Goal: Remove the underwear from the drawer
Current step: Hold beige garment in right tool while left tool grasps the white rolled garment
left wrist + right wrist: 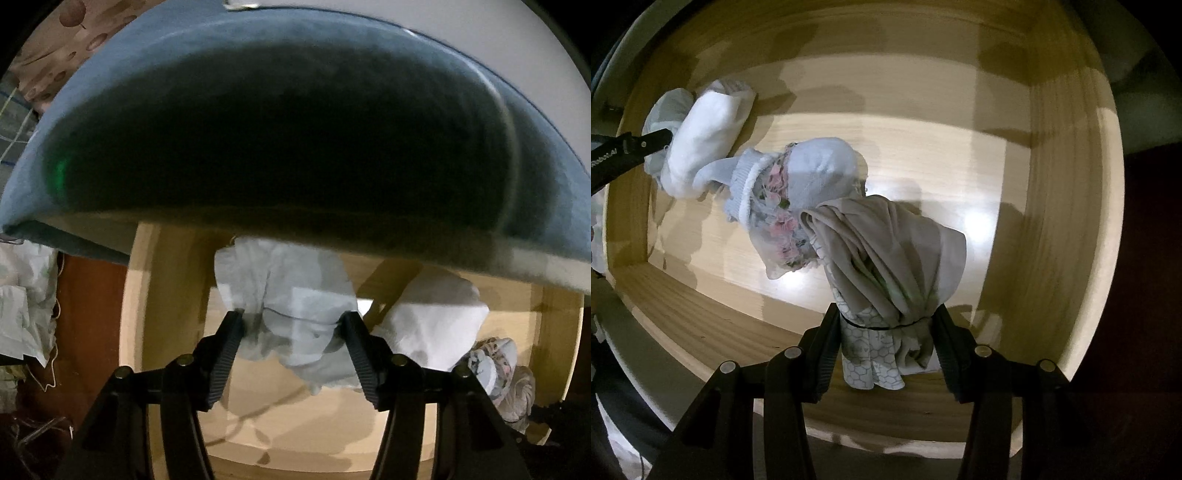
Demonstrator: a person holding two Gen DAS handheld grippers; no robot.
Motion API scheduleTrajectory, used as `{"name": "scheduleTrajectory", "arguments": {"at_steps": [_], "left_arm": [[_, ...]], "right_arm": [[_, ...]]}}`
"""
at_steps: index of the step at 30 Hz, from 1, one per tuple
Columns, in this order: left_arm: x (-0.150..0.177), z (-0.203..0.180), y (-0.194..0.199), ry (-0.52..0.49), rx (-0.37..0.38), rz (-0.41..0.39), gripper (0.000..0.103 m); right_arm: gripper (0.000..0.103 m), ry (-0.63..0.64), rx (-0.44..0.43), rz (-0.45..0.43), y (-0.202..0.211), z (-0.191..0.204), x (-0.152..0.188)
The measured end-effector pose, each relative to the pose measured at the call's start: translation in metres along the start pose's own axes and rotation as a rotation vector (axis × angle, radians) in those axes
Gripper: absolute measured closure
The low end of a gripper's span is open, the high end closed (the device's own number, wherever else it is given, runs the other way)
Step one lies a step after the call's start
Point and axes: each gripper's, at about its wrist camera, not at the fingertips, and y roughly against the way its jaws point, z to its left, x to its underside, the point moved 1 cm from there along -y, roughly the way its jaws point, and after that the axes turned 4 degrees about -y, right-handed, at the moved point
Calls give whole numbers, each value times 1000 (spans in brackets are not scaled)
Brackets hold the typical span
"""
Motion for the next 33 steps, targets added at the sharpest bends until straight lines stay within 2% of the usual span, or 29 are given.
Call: {"name": "scheduleTrajectory", "arguments": {"at_steps": [5,10,15,24,33], "left_arm": [[-7,-11,-9,-10,-12,18,37],[-9,-18,-14,-41,14,32,38],[-9,-22,-16,-88,30,65,47],[-6,-41,-16,-182,10,159,51],[19,-36,-16,-223,30,279,51]], "right_arm": [[57,-3,-7,0,3,-3,-1],[57,-7,-13,0,-10,0,-5],[57,-12,-15,1,-12,0,-7],[57,-9,-15,0,-12,1,-7],[57,-16,-10,4,-18,1,-8]]}}
